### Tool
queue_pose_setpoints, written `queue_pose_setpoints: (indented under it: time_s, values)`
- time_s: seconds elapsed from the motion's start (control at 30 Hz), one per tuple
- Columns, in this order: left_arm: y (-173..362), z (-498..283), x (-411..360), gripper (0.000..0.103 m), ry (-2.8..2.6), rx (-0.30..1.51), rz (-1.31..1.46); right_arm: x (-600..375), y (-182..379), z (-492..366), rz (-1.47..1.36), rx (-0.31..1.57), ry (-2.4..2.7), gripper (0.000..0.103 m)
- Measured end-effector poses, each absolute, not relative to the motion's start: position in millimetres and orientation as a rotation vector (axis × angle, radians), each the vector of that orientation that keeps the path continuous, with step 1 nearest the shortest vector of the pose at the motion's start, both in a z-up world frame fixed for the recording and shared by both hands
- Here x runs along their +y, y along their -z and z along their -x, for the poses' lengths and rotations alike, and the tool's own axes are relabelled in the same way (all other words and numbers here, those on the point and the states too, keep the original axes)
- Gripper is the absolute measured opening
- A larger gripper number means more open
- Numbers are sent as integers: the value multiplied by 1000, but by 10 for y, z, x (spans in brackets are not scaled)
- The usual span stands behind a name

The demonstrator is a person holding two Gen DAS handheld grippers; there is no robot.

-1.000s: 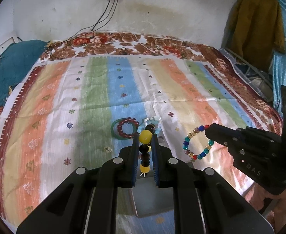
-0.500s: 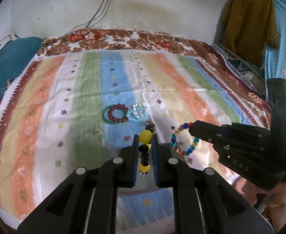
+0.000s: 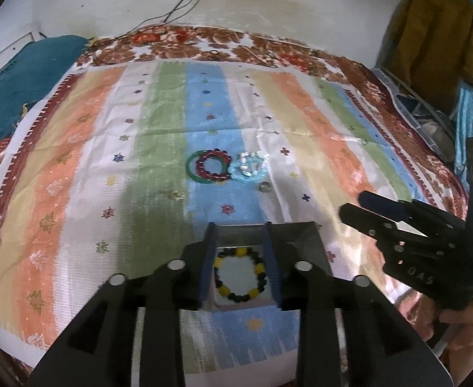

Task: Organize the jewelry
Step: 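Open both tools to drop the bracelets into the tin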

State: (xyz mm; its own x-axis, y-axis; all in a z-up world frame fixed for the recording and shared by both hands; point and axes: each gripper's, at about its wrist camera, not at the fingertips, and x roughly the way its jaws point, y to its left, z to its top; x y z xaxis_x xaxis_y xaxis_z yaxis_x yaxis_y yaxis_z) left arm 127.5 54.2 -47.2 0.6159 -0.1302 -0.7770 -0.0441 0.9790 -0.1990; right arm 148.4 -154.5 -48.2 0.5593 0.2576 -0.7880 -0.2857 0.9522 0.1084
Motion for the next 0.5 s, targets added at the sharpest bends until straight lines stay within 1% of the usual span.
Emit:
queue_pose_setpoints:
  time_s: [0.13,0.2,0.3,0.33,0.4,0.5]
  values:
    - [505,-1329,604,34,28,923,215,-1599,506,-1553,10,935,-304,44]
    - [515,-1348,628,34,37,925,227,-1630,508,-1597,-7,935,-302,49]
    - [521,-1385,621,34,24,924,220,-1652,502,-1658,-21,934,-289,54]
    - [529,-1400,622,36,21,925,217,-1660,507,-1684,-25,937,-283,54]
    - [544,-1458,617,41,12,930,214,-1673,511,-1721,-30,939,-271,54]
    - [571,-1562,638,44,1,942,201,-1727,467,-1765,-58,914,-241,54]
